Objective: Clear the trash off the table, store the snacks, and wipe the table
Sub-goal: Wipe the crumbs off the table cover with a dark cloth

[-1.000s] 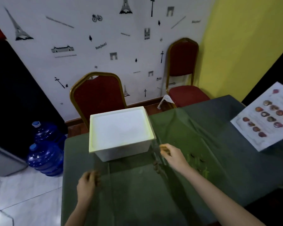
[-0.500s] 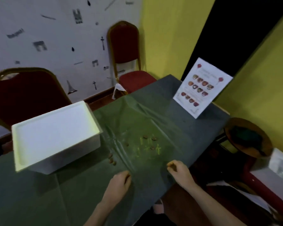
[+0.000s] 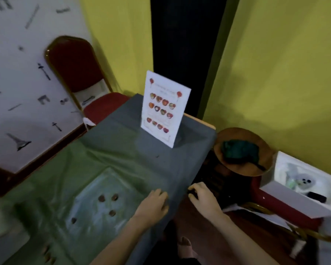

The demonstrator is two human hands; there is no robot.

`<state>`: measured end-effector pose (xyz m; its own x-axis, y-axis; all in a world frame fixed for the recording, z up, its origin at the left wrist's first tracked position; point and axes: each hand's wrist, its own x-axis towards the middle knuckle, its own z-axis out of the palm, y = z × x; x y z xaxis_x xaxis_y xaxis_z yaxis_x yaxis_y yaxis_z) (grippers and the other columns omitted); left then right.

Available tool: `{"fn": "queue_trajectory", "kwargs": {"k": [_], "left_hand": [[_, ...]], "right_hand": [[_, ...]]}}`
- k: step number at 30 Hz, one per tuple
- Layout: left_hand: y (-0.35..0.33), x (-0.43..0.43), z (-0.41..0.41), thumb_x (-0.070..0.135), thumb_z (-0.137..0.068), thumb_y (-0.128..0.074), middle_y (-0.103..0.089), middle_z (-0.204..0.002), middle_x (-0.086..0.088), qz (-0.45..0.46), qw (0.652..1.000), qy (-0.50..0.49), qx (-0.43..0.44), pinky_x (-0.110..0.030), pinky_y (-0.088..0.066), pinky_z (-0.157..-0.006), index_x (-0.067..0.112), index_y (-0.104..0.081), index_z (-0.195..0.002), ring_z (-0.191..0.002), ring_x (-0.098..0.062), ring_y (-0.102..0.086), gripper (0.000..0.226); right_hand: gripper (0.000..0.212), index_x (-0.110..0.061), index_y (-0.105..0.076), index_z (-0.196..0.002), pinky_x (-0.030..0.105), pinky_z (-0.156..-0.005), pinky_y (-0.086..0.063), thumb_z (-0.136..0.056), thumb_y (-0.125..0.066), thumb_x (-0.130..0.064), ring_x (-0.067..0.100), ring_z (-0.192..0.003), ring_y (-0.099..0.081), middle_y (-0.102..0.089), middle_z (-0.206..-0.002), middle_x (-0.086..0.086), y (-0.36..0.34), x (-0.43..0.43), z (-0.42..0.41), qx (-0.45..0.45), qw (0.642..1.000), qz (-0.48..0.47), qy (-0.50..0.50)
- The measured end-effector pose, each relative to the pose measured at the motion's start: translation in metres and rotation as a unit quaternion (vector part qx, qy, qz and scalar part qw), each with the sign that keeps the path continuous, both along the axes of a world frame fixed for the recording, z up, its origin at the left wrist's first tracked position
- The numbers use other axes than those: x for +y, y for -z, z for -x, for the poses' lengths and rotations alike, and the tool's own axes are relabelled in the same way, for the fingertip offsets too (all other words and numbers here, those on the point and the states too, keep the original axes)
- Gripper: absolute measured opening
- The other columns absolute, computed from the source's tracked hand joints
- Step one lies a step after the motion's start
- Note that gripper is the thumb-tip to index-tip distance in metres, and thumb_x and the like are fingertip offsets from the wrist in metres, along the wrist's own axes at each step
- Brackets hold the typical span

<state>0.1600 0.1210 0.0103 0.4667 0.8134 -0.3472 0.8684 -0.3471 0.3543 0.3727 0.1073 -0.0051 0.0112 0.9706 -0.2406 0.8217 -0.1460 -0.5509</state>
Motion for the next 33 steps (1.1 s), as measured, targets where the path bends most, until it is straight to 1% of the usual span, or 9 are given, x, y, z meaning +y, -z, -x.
{"fn": "queue_trajectory", "kwargs": {"k": [4,7,10,13,17,22,25,29,33], "left_hand": [[0.001,0.068,-0.064,0.038,-0.085,-0.051,-0.039,-0.133,-0.011,-0.027,0.996,0.027,0.081,-0.044,-0.043,-0.096,0.017,-0.038,-0.132,-0.122,-0.033,-0.039,0.053],[0.003,0.110,-0.097,0.044,-0.085,-0.054,-0.019,-0.154,-0.014,-0.030,0.992,0.024,0.119,-0.050,-0.031,-0.109,0.025,-0.019,-0.147,-0.139,-0.036,-0.022,0.074],[0.009,0.134,-0.111,0.050,-0.085,-0.054,-0.002,-0.159,-0.013,-0.013,0.989,-0.003,0.147,-0.059,-0.019,-0.111,0.034,-0.010,-0.149,-0.144,-0.038,-0.003,0.079],[0.025,0.140,-0.116,0.053,-0.085,-0.054,0.009,-0.159,-0.008,0.041,0.987,-0.026,0.156,-0.065,-0.016,-0.109,0.044,-0.003,-0.147,-0.144,-0.037,0.008,0.081],[0.049,0.140,-0.113,0.055,-0.083,-0.055,0.023,-0.157,-0.002,0.063,0.988,-0.061,0.124,-0.068,-0.012,-0.109,0.052,0.006,-0.143,-0.144,-0.033,0.017,0.086],[0.054,0.147,-0.120,0.056,-0.081,-0.055,0.025,-0.156,-0.001,0.060,0.988,-0.059,0.127,-0.068,-0.011,-0.108,0.053,0.008,-0.142,-0.143,-0.032,0.020,0.088],[0.056,0.148,-0.120,0.054,-0.081,-0.056,0.028,-0.155,0.000,0.060,0.989,-0.066,0.119,-0.069,-0.008,-0.108,0.055,0.010,-0.141,-0.142,-0.031,0.024,0.089],[0.059,0.151,-0.119,0.054,-0.081,-0.057,0.028,-0.155,0.001,0.057,0.990,-0.072,0.110,-0.069,-0.006,-0.108,0.056,0.011,-0.139,-0.142,-0.029,0.025,0.089],[0.058,0.150,-0.118,0.054,-0.083,-0.056,0.027,-0.155,0.001,0.056,0.990,-0.074,0.102,-0.070,-0.005,-0.108,0.055,0.009,-0.140,-0.142,-0.029,0.025,0.087]], "right_hand": [[0.025,-0.018,-0.056,-0.117,0.030,-0.083,-0.049,-0.093,-0.052,-0.025,0.016,-0.104,-0.056,-0.048,-0.121,0.000,0.003,0.047,-0.074,-0.023,1.000,-0.003,0.017],[0.042,-0.017,-0.047,-0.132,0.035,-0.096,-0.046,-0.092,-0.054,-0.025,0.021,-0.121,-0.048,-0.043,-0.133,0.003,0.007,0.073,-0.123,-0.044,0.998,0.003,0.036],[0.061,-0.016,-0.033,-0.143,0.040,-0.107,-0.038,-0.089,-0.058,-0.030,0.028,-0.133,-0.036,-0.034,-0.145,0.012,0.009,0.100,-0.156,-0.104,0.993,-0.009,0.054],[0.082,-0.020,-0.018,-0.149,0.049,-0.115,-0.024,-0.084,-0.063,-0.043,0.033,-0.143,-0.016,-0.017,-0.155,0.017,0.012,0.132,-0.185,-0.154,0.984,0.005,0.091],[0.099,-0.032,-0.007,-0.149,0.068,-0.108,-0.017,-0.074,-0.067,-0.056,0.035,-0.145,0.001,0.004,-0.159,0.010,0.022,0.176,-0.209,-0.165,0.977,0.036,0.128],[0.118,-0.041,0.002,-0.147,0.077,-0.102,-0.011,-0.057,-0.064,-0.079,0.041,-0.142,0.018,0.023,-0.157,0.010,0.044,0.215,-0.233,-0.129,0.958,0.160,0.198],[0.115,-0.045,0.001,-0.146,0.079,-0.099,-0.010,-0.057,-0.062,-0.081,0.042,-0.141,0.020,0.021,-0.157,0.011,0.066,0.218,-0.236,-0.093,0.944,0.187,0.255],[0.082,-0.039,-0.015,-0.146,0.076,-0.099,-0.023,-0.081,-0.061,-0.056,0.044,-0.142,0.005,0.001,-0.158,0.015,0.080,0.219,-0.235,-0.157,0.948,0.143,0.238],[0.055,-0.029,-0.035,-0.136,0.066,-0.096,-0.038,-0.088,-0.060,-0.031,0.043,-0.137,-0.017,-0.025,-0.149,0.017,0.078,0.207,-0.238,-0.211,0.952,0.091,0.201]]}}
